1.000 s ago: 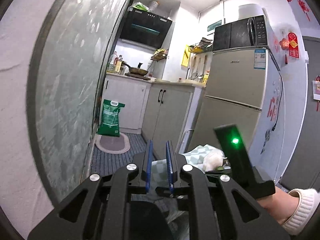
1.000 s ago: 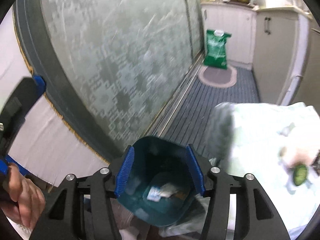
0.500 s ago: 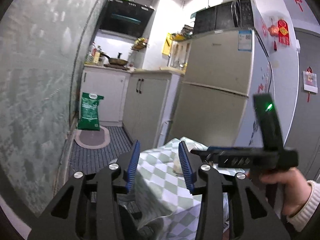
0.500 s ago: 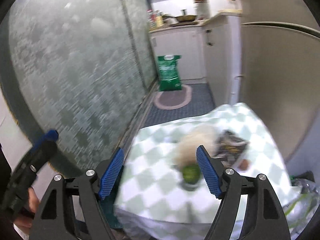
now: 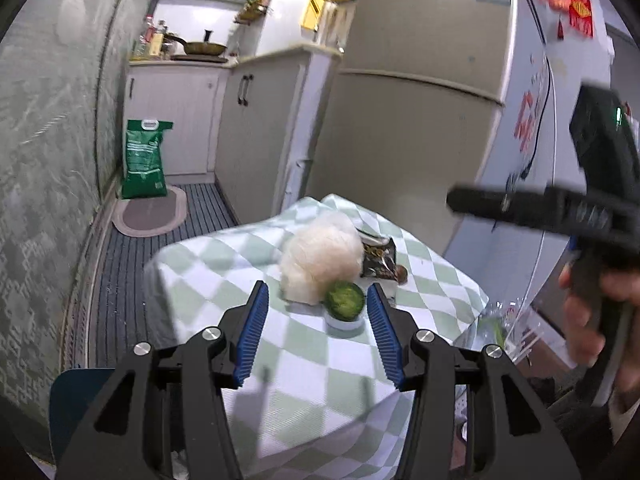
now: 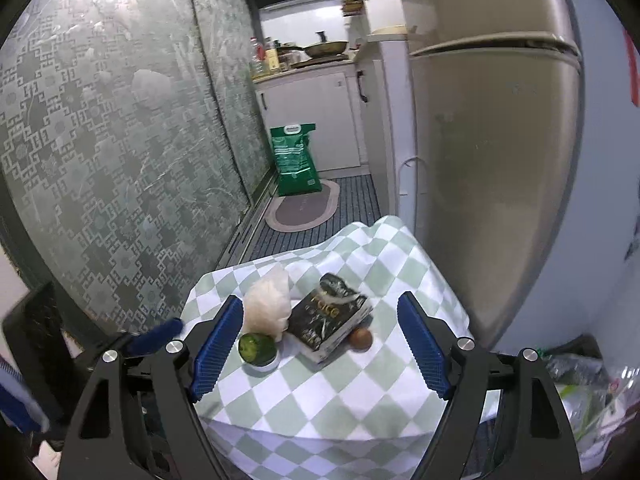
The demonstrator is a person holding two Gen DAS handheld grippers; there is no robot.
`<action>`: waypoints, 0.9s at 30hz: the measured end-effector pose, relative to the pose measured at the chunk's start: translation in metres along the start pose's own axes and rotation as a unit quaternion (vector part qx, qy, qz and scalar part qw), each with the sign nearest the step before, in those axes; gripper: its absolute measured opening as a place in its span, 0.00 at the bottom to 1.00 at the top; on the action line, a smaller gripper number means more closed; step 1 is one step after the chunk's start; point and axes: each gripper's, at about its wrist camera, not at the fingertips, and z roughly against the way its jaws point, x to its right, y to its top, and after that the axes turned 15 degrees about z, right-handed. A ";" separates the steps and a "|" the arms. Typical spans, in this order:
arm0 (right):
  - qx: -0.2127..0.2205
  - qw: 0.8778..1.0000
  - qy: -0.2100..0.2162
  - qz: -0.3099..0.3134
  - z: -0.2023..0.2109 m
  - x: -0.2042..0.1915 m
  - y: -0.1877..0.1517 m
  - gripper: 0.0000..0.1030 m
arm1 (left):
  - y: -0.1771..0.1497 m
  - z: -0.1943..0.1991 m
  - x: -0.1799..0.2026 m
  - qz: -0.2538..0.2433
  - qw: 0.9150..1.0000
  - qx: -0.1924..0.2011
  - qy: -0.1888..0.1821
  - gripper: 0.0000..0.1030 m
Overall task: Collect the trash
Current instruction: 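Grasp the green lime half with the left tool while the right tool grasps white tissue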
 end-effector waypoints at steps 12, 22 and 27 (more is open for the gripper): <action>-0.035 0.997 0.024 0.057 -0.022 0.011 0.026 0.78 | -0.008 -0.049 0.018 0.014 0.999 -0.040 0.011 0.42; -0.094 0.987 0.127 0.028 -0.082 0.011 0.036 0.48 | -0.004 -0.058 0.006 0.055 0.997 -0.054 0.001 0.29; -0.113 0.981 0.156 0.023 -0.099 -0.001 0.032 0.35 | -0.002 -0.046 0.006 0.051 0.998 -0.042 -0.014 0.29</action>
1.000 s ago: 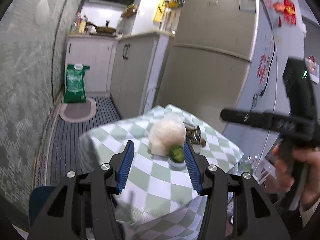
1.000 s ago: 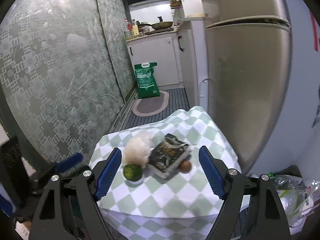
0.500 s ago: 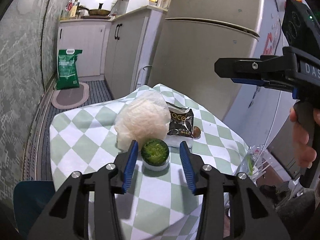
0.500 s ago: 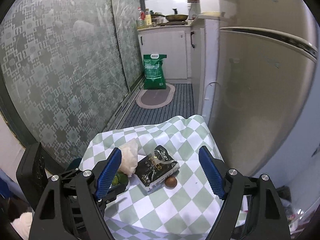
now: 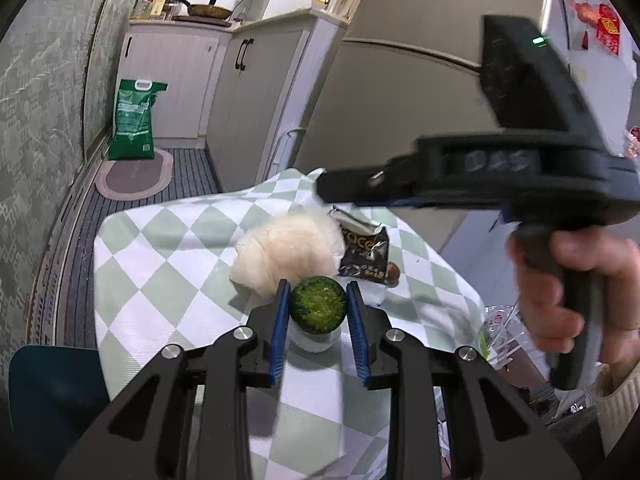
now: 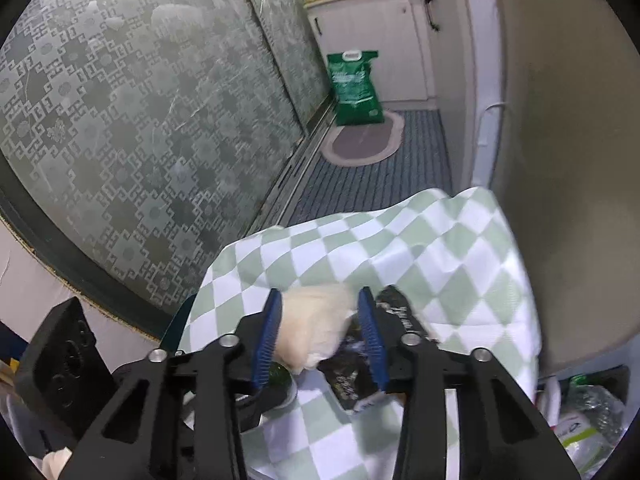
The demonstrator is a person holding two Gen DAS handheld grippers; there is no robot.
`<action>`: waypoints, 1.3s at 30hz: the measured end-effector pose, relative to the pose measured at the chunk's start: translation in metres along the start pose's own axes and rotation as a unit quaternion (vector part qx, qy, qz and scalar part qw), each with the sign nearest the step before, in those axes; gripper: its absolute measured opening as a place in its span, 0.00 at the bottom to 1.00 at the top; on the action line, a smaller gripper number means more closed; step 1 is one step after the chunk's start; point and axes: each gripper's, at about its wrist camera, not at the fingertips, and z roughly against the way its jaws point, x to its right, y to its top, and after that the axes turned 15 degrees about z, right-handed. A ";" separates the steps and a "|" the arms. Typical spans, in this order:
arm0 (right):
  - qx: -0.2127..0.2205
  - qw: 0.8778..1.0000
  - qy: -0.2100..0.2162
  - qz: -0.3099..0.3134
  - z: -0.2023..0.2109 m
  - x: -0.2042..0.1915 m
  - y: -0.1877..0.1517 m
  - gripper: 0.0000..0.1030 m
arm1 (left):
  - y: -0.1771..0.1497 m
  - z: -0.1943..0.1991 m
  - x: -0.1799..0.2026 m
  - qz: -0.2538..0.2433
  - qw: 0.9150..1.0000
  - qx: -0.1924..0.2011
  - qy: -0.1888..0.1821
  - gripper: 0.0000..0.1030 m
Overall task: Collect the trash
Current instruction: 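Grasp the green lime half with the left tool while the right tool grasps white tissue, then carry the lime into the teal bin while the right tool drops the tissue there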
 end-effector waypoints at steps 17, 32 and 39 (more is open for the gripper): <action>-0.045 0.996 -0.062 0.046 -0.033 -0.024 0.008 0.55 | 0.015 0.075 -0.028 0.019 0.997 0.062 -0.032 0.29; -0.062 0.988 -0.095 0.100 -0.035 -0.050 0.016 0.03 | 0.025 0.132 -0.075 0.045 0.993 0.106 0.002 0.29; -0.015 0.993 -0.078 0.084 -0.014 -0.061 0.033 0.03 | 0.024 0.141 -0.106 0.063 0.991 0.104 0.060 0.29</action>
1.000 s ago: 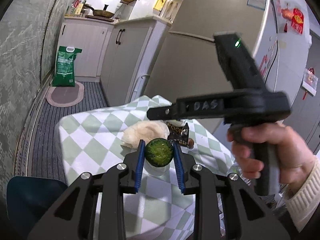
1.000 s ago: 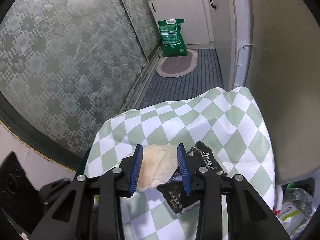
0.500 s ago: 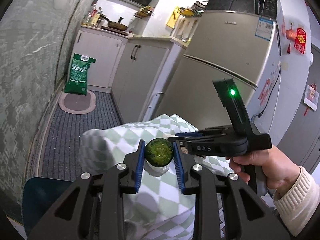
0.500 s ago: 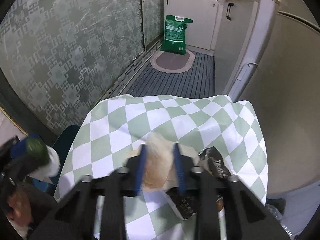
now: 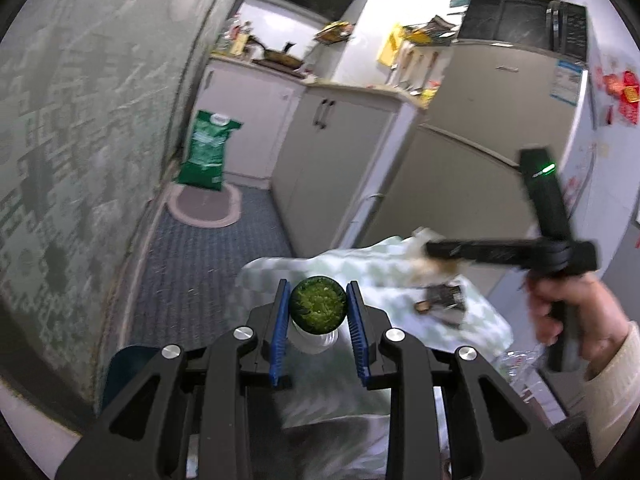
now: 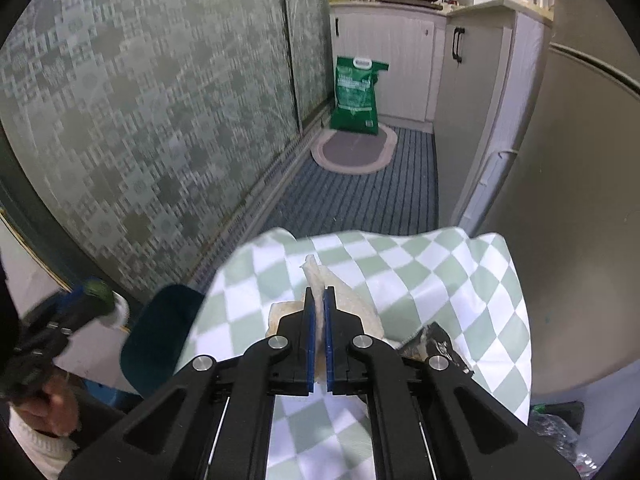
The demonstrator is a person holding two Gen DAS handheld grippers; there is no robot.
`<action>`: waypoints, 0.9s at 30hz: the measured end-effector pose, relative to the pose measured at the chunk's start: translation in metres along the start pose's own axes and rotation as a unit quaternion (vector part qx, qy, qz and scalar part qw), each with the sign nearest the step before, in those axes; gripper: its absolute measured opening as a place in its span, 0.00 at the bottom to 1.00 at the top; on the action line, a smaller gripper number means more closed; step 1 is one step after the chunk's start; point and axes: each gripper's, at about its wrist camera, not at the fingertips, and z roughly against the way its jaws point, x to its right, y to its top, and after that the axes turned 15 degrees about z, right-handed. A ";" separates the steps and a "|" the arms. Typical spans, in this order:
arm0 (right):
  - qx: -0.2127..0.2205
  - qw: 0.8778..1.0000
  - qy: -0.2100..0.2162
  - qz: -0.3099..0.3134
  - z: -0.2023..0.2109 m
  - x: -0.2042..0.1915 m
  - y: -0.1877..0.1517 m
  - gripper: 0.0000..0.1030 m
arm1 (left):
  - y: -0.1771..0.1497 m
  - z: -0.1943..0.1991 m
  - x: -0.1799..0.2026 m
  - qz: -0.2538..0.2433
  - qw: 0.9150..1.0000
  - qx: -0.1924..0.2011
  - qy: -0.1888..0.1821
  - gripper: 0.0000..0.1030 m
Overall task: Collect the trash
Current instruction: 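Carry the lime into the teal bin while the right tool drops the tissue there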
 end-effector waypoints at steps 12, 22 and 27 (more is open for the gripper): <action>0.048 0.997 0.047 0.029 0.013 -0.047 0.038 0.03 | -0.013 -0.005 -0.052 -0.006 0.994 -0.041 0.101 0.29; 0.049 0.993 0.089 0.057 0.001 -0.096 0.057 0.04 | -0.028 -0.025 -0.094 0.004 0.981 -0.105 0.165 0.29; 0.028 0.991 0.105 0.074 -0.015 -0.121 0.060 0.04 | -0.037 -0.033 -0.105 0.000 0.973 -0.134 0.187 0.29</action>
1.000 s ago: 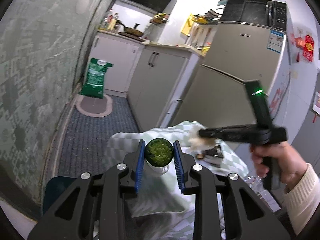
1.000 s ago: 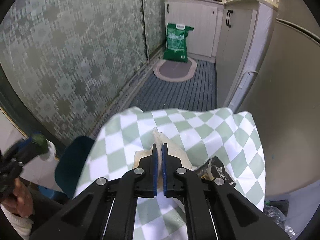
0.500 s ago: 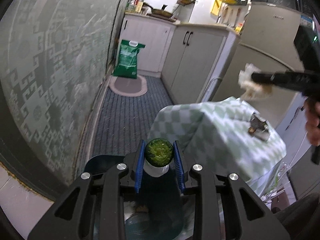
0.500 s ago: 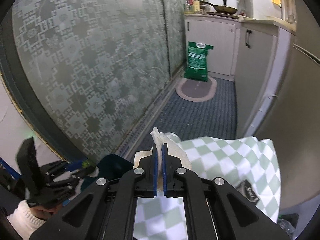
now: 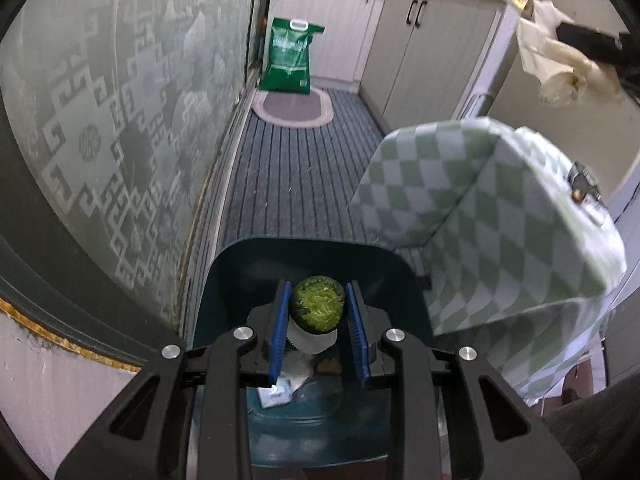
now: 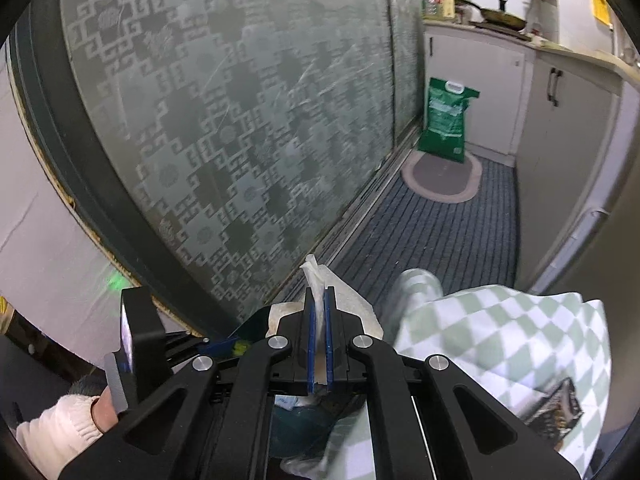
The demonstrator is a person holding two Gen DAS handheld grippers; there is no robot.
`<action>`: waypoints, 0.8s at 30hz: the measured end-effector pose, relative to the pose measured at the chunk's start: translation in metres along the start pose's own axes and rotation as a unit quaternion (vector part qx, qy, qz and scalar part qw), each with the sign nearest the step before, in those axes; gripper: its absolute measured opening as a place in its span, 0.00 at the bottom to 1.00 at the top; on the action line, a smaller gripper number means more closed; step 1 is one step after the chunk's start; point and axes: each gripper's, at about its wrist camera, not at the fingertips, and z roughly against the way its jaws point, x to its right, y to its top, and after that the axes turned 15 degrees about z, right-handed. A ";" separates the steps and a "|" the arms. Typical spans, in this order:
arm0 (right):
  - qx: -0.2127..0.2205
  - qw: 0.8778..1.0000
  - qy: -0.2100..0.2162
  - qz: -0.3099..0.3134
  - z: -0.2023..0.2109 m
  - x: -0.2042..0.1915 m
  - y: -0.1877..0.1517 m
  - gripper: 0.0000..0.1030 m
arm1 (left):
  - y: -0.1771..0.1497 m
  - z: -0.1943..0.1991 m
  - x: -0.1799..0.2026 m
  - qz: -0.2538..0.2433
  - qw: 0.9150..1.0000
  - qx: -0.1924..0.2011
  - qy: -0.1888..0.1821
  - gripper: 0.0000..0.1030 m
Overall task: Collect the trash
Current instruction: 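Carry the lime into the teal bin while the right tool drops the tissue there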
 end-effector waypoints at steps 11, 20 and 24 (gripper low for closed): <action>-0.116 0.993 0.025 0.025 -0.082 -0.038 -0.016 0.04 | -0.006 -0.009 -0.014 -0.004 0.999 -0.020 0.033 0.30; -0.170 0.984 0.037 0.036 -0.125 -0.052 -0.031 0.03 | 0.003 0.030 -0.015 0.001 0.999 0.052 -0.002 0.15; -0.180 0.982 0.047 0.033 -0.134 -0.056 -0.034 0.04 | 0.007 0.048 -0.016 0.008 0.996 0.087 -0.016 0.11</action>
